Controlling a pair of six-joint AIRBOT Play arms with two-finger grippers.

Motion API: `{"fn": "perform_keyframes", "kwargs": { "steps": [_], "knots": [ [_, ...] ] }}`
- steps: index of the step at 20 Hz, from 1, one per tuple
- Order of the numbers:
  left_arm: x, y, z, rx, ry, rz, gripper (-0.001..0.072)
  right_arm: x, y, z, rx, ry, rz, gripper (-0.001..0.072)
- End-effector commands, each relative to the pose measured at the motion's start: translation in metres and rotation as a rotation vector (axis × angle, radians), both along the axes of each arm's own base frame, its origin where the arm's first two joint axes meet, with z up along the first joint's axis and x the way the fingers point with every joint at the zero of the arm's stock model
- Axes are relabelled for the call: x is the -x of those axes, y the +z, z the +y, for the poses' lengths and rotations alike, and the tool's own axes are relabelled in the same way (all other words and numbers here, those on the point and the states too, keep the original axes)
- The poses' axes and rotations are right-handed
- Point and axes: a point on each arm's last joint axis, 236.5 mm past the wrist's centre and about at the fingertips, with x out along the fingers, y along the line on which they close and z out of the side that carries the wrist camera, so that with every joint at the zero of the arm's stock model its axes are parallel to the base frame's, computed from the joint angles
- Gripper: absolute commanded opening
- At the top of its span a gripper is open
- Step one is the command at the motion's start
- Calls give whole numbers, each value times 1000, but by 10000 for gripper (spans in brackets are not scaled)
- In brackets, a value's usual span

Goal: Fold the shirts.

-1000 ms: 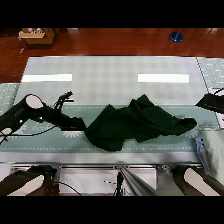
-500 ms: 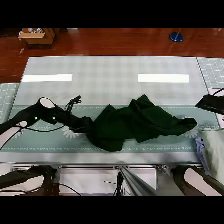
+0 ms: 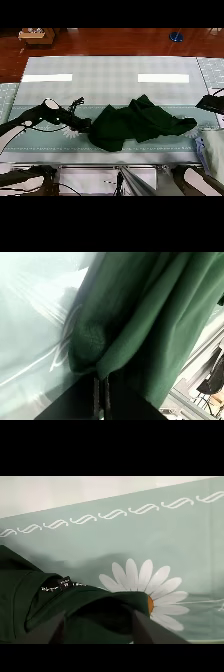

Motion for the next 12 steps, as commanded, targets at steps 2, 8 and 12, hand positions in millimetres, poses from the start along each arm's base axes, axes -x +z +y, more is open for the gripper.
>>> {"fn": "perform_keyframes", "kwargs": {
  "steps": [2, 8, 12],
  "knots": [
    [0, 2, -2, 6, -6, -4, 24, 5, -4, -10, 16, -17, 23, 478],
    [-6, 21, -5, 36, -36, -65, 24, 16, -25, -27, -294, -205, 45, 479],
    [-10, 27, -6, 41, -36, -86, 24, 37, -50, -38, -288, -226, 145, 480]
  ]
}}
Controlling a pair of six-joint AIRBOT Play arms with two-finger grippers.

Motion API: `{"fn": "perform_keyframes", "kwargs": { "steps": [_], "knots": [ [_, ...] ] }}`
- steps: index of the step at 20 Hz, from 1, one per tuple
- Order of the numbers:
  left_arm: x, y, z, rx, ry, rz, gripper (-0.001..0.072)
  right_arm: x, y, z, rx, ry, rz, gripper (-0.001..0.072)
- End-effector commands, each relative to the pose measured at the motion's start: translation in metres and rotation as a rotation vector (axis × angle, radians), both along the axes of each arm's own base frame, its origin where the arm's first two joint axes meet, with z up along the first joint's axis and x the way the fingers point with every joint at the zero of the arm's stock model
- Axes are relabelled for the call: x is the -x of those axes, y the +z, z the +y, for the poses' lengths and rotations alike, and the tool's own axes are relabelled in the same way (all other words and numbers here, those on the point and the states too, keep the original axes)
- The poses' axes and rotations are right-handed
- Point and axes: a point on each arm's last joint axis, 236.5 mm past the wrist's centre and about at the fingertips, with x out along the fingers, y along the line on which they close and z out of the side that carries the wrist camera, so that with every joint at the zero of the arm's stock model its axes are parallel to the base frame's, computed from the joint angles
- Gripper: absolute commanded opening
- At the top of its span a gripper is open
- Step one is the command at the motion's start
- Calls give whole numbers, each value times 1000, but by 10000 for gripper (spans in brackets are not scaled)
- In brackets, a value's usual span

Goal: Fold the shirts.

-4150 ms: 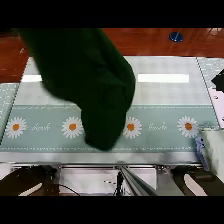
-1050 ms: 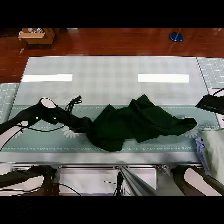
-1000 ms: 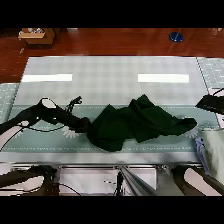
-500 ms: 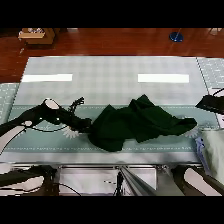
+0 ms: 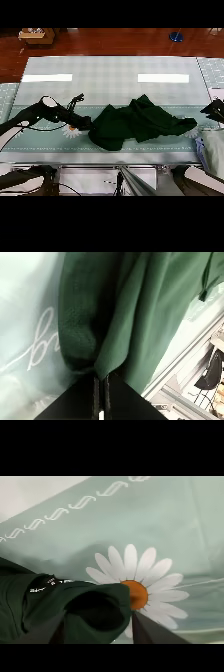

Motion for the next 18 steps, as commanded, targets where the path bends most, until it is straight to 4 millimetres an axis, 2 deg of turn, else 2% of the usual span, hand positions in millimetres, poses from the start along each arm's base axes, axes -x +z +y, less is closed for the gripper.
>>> {"fn": "perform_keyframes", "kwargs": {
  "steps": [1, 2, 3, 7, 11, 12, 14, 17, 18],
  "knots": [
    [-2, 5, -1, 7, -5, -17, 24, 18, -22, -1, -48, -10, 75, 487],
    [-2, 5, -1, 7, -5, -17, 24, 26, -32, 2, -61, -6, 108, 570],
    [-2, 5, -1, 7, -5, -17, 24, 34, -42, 7, -76, -3, 139, 577],
    [-2, 5, -1, 7, -5, -17, 24, 44, -69, 16, -90, -35, 161, 573],
    [-2, 5, -1, 7, -4, -18, 24, 37, -81, 29, -130, -92, 124, 563],
    [-2, 5, -1, 7, -4, -18, 24, 35, -83, 34, -146, -106, 115, 540],
    [-2, 5, -1, 6, -4, -19, 24, 34, -88, 39, -151, -108, 112, 378],
    [-3, 5, -1, 9, -15, -36, 24, 28, -87, 44, -158, -110, 96, 321],
    [-4, 4, -1, 9, -17, -41, 24, 26, -86, 45, -166, -115, 89, 221]
  ]
}}
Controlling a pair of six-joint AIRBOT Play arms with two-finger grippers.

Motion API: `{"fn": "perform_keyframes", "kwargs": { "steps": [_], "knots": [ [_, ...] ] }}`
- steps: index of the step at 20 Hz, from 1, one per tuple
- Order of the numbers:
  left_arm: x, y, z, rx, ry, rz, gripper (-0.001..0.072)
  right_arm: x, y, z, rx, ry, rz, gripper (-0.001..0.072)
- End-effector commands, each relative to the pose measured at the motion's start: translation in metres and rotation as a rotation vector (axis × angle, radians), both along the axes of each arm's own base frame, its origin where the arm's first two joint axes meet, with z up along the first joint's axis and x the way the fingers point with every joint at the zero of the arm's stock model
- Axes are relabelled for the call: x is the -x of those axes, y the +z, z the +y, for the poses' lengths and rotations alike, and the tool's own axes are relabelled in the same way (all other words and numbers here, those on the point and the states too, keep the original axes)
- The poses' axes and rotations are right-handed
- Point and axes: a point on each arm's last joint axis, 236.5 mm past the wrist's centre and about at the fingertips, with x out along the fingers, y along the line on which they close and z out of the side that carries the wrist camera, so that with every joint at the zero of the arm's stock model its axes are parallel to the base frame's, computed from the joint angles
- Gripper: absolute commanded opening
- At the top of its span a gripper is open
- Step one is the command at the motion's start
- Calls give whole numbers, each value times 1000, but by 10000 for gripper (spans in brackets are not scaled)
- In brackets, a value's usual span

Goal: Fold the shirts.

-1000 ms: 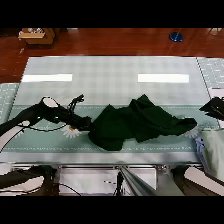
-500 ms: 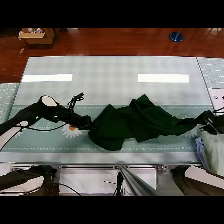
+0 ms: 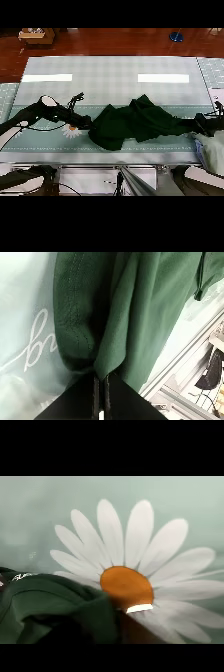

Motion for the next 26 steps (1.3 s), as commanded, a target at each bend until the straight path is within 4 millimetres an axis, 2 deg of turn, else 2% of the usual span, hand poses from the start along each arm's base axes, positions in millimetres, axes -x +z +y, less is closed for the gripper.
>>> {"fn": "perform_keyframes", "kwargs": {
  "steps": [1, 3, 4, 5, 6, 7, 9, 11, 13, 14, 16, 17, 18, 19, 20, 23, 25, 26],
  "knots": [
    [-2, 0, 0, 2, -11, -19, 24, -9, 2, 7, -26, -18, -35, 29],
    [-7, 8, -2, 12, -15, -41, 23, -18, 14, 22, -95, 15, -94, 26],
    [-18, 20, -4, 26, -9, -78, 23, -25, 27, 33, -154, 44, -146, 26],
    [-33, 39, -6, 55, 7, -129, 23, -35, 45, 43, -217, 60, -200, 26],
    [-54, 70, -7, 104, 29, -215, 22, -48, 71, 52, -291, 73, -270, 26],
    [-76, 106, -4, 143, 61, -308, 23, -64, 106, 61, -369, 92, -374, 26],
    [-117, 199, 16, 198, 140, -558, 23, -100, 187, 68, -471, 85, -639, 27],
    [-133, 292, 44, 201, 197, -811, 23, -130, 276, 63, -511, 9, -935, 27],
    [-128, 383, 75, 176, 258, -1062, 22, -138, 362, 54, -515, -63, -1197, 27],
    [-119, 420, 87, 159, 285, -1167, 23, -135, 394, 53, -493, -81, -1286, 27],
    [-96, 482, 104, 124, 335, -1353, 23, -122, 440, 61, -413, -59, -1395, 27],
    [-83, 504, 109, 108, 353, -1424, 23, -113, 457, 69, -375, -31, -1425, 27],
    [-70, 522, 114, 87, 372, -1486, 23, -107, 469, 76, -340, -17, -1436, 27],
    [-60, 531, 119, 44, 383, -1529, 23, -101, 475, 82, -294, -2, -1432, 27],
    [-55, 530, 126, -19, 388, -1550, 23, -97, 476, 86, -244, 0, -1409, 27],
    [-45, 500, 143, -177, 402, -1446, 23, -83, 450, 93, -95, -1, -1255, 27],
    [-31, 478, 139, -199, 366, -1352, 22, -71, 438, 98, -22, 10, -1189, 27],
    [-23, 473, 135, -202, 340, -1336, 22, -64, 440, 103, -4, 20, -1192, 27]
  ]
}}
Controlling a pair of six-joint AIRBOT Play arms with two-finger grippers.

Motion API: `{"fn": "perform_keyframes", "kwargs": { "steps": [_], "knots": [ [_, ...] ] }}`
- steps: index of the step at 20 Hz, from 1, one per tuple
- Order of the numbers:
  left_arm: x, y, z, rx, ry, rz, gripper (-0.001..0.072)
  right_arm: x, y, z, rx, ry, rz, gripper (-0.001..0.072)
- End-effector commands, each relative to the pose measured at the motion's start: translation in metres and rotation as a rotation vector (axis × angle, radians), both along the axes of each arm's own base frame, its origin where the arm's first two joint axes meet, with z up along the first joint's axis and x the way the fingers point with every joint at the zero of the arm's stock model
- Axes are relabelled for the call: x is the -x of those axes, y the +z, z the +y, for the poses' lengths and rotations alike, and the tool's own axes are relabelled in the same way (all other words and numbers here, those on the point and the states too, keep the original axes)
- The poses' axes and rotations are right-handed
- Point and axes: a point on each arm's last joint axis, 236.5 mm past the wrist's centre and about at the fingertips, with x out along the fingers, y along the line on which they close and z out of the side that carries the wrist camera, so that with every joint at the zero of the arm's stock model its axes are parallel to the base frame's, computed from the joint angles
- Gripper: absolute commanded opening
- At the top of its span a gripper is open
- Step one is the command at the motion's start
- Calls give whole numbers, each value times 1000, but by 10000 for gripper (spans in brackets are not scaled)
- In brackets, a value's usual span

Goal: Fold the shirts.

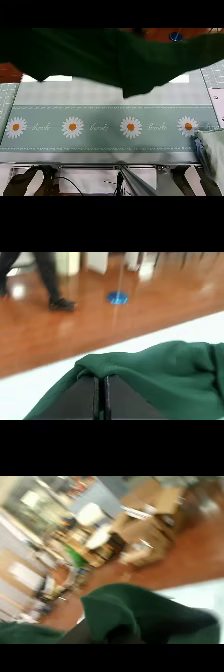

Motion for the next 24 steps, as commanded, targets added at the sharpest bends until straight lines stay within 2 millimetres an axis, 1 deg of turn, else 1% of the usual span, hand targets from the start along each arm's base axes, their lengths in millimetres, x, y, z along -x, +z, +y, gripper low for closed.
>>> {"fn": "perform_keyframes", "kwargs": {
  "steps": [1, 3, 5, 7, 9, 10, 11, 12, 13, 14, 15, 16, 18, 21, 24],
  "knots": [
    [27, -18, 2, -55, 28, 84, 23, 22, -2, 11, 80, -66, 53, 27],
    [42, -2, -1, -41, 47, 20, 23, 34, 16, 21, 100, -82, -1, 27],
    [62, 21, -4, -35, 72, -86, 22, 47, 41, 33, 156, -89, -65, 27],
    [84, 46, -6, -23, 98, -201, 23, 60, 75, 44, 211, -102, -141, 27],
    [106, 63, -8, -10, 125, -286, 22, 75, 112, 52, 281, -154, -230, 27],
    [113, 67, -5, 9, 149, -299, 22, 81, 126, 50, 330, -204, -260, 27],
    [118, 66, -2, 28, 174, -291, 22, 87, 136, 46, 379, -260, -272, 27],
    [122, 61, 0, 36, 189, -267, 23, 93, 142, 40, 432, -325, -267, 27],
    [122, 50, 1, 30, 198, -217, 22, 99, 144, 34, 481, -377, -251, 27],
    [122, 34, 2, 18, 203, -148, 22, 105, 141, 26, 531, -426, -217, 27],
    [122, 14, 5, 1, 212, -61, 22, 109, 134, 19, 574, -452, -174, 27],
    [124, -6, 7, -17, 220, 23, 22, 112, 121, 15, 603, -457, -118, 27],
    [130, -36, 10, -57, 225, 148, 22, 116, 89, 7, 638, -432, 24, 27],
    [130, -77, 15, -92, 210, 317, 22, 108, 47, -6, 654, -334, 201, 27],
    [120, -122, 12, -81, 151, 505, 22, 93, -7, -18, 678, -171, 431, 27]
  ]
}}
